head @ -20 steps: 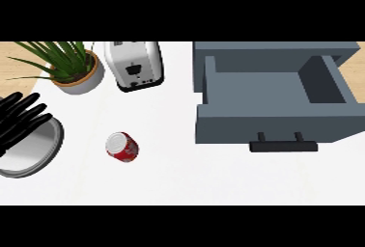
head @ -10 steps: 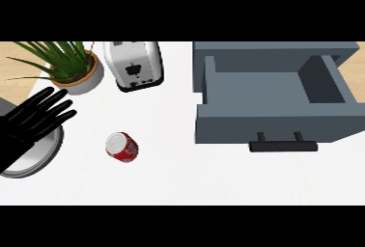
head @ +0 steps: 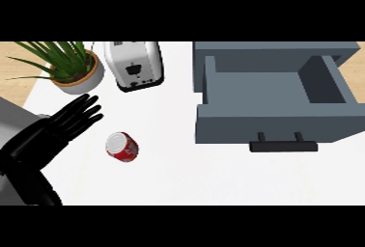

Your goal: Pick up the can, place it into the drawer and close the drawer

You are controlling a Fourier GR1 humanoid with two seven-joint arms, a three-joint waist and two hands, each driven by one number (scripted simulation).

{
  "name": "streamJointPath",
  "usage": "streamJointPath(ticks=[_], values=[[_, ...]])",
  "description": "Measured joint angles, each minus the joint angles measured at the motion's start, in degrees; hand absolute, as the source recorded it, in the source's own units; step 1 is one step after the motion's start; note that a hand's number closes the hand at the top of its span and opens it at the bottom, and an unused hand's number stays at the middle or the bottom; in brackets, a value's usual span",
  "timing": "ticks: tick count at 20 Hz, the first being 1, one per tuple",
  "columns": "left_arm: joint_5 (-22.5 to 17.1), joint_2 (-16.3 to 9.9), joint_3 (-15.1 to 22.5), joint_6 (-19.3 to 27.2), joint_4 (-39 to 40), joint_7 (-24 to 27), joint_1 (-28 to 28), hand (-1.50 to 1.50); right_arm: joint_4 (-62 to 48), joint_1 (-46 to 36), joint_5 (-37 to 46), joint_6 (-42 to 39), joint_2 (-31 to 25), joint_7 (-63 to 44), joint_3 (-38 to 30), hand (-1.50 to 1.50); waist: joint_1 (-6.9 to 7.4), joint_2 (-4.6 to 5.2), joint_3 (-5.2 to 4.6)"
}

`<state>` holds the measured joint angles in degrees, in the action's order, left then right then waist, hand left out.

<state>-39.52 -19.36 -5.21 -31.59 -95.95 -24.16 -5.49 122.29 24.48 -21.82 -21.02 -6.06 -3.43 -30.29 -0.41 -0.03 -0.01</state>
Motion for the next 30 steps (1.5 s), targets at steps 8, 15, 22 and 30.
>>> streamJointPath(ticks=[8,15,22,30], values=[[10.9,4.4,1.0,-1.7,8.0,7.7,-1.3,-1.50,2.2,1.7,-2.9,-3.3,1.0,-1.6,-3.6,-1.50,-0.09,0.01,0.00],[19.7,6.1,-0.1,-1.8,17.7,16.9,-3.4,-1.50,0.1,0.2,-2.9,-5.6,1.4,-1.4,-5.6,-1.50,-0.06,0.04,0.00],[28.2,5.4,-1.5,-2.7,31.2,29.8,-5.4,-1.50,0.6,-0.5,-3.1,-6.3,2.1,-2.7,-6.5,-1.50,-0.14,0.08,-0.02],[34.5,3.7,-2.1,-4.7,46.7,41.2,-9.7,-1.50,1.9,-0.7,-5.6,-7.7,1.9,-5.4,-9.4,-1.50,-0.26,0.12,-0.03]])
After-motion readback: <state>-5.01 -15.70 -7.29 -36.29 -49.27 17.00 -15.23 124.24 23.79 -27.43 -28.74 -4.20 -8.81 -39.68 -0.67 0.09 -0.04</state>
